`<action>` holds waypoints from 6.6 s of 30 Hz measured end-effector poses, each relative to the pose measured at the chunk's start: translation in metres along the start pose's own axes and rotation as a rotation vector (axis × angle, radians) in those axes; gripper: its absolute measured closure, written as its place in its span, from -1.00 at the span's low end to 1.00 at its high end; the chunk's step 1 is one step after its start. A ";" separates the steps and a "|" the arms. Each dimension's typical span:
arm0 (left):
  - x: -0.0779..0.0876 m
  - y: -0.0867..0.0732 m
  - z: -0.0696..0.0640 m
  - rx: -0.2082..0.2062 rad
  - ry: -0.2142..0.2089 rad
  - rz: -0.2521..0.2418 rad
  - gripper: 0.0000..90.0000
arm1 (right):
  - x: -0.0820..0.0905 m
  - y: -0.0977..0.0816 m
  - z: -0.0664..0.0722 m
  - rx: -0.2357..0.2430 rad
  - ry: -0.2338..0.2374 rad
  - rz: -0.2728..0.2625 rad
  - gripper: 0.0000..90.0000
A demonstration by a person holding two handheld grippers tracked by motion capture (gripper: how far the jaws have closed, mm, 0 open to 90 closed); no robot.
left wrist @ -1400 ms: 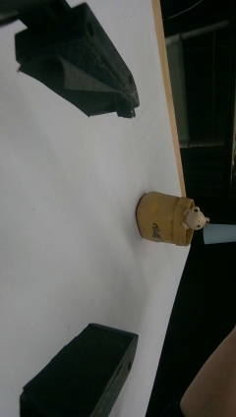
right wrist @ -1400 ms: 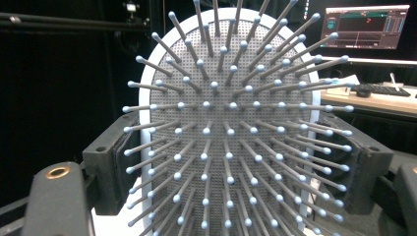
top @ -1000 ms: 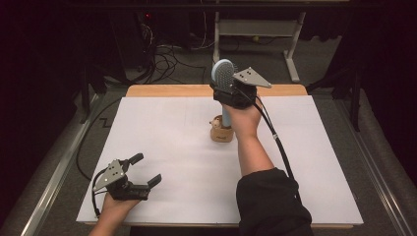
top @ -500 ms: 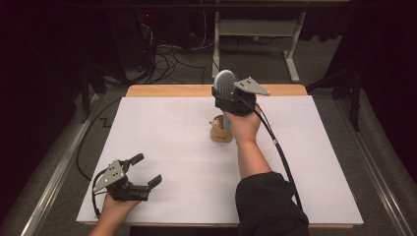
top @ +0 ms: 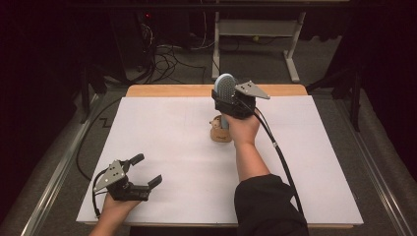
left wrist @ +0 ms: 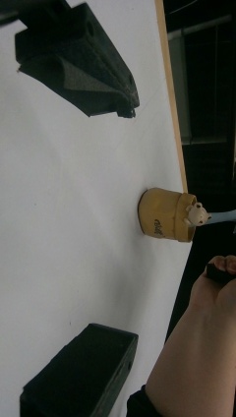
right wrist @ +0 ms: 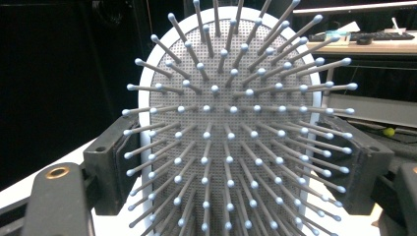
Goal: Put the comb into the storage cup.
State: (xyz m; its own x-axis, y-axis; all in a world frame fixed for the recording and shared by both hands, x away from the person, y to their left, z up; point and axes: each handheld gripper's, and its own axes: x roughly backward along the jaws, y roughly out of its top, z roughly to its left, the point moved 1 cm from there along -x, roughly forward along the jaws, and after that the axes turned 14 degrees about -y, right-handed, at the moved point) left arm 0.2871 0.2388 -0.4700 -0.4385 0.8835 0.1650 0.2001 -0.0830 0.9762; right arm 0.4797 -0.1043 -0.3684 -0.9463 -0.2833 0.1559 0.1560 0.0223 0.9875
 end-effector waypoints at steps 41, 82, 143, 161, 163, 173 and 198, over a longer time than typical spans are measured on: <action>-0.002 -0.001 0.000 0.002 -0.005 0.013 -0.99 | -0.007 -0.014 -0.016 -0.107 -0.031 0.031 -0.55; -0.002 -0.001 0.000 0.008 -0.003 0.003 -0.99 | -0.028 -0.015 -0.026 -0.144 -0.067 0.052 -0.56; -0.003 -0.002 -0.001 0.010 -0.007 0.011 -0.99 | -0.027 -0.016 -0.021 -0.061 -0.091 0.060 -0.99; -0.005 -0.003 0.003 0.024 0.006 0.030 -0.99 | 0.007 -0.021 -0.013 0.019 -0.071 0.083 -0.99; -0.005 -0.002 0.003 0.022 0.006 0.031 -0.99 | 0.014 -0.024 -0.013 0.024 -0.064 0.081 -0.99; -0.008 -0.002 0.004 0.025 0.010 0.030 -0.99 | 0.054 -0.042 -0.019 0.046 -0.027 0.081 -0.99; -0.003 0.001 0.005 0.052 0.030 0.014 -0.99 | 0.220 -0.117 -0.107 0.099 -0.021 0.036 -0.99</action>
State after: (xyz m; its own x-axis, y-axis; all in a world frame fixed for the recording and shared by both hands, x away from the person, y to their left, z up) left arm 0.2927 0.2386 -0.4703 -0.4616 0.8679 0.1834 0.2517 -0.0701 0.9653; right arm 0.2838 -0.2718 -0.4526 -0.9465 -0.2605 0.1907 0.1621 0.1274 0.9785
